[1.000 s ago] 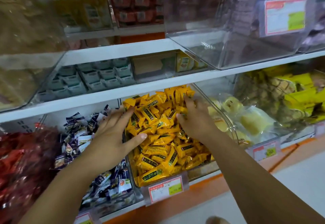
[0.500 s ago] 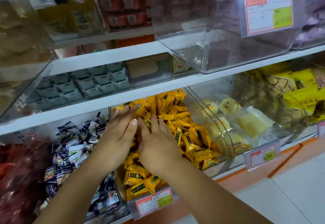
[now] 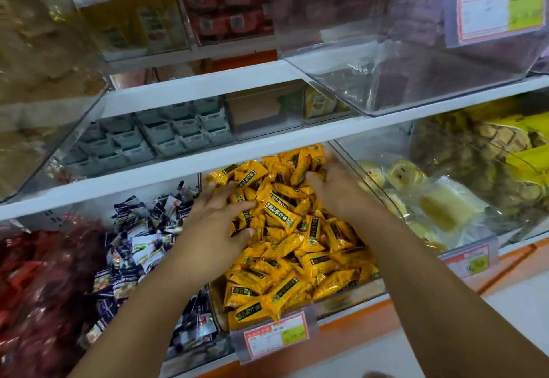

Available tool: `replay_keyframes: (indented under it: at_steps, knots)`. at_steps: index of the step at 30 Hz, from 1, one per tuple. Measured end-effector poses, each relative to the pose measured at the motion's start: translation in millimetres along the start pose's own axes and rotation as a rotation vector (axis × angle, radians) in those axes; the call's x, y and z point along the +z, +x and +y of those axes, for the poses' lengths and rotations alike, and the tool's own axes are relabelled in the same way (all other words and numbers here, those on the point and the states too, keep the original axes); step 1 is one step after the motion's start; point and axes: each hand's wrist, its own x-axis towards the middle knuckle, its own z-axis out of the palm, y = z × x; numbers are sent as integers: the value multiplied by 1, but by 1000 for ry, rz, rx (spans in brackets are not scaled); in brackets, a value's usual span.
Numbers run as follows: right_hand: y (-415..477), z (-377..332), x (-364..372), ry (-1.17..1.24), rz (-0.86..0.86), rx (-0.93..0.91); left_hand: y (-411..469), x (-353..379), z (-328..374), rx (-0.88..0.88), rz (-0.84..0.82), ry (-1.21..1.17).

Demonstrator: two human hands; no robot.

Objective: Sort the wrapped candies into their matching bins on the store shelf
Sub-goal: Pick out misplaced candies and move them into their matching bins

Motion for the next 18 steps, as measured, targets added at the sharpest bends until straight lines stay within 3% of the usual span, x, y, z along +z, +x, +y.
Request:
replay_keyframes:
  at_steps: [7, 13, 18]
  knots:
    - [-4, -19, 39, -408, -87, 23, 3, -5, -6, -57, 99, -396]
    - [-27, -35, 55, -447, -47, -85, 12, 4, -9, -99, 195, -365]
    - [-45, -38, 64, -450, 21, -257, 18, 6, -4, -21, 254, -123]
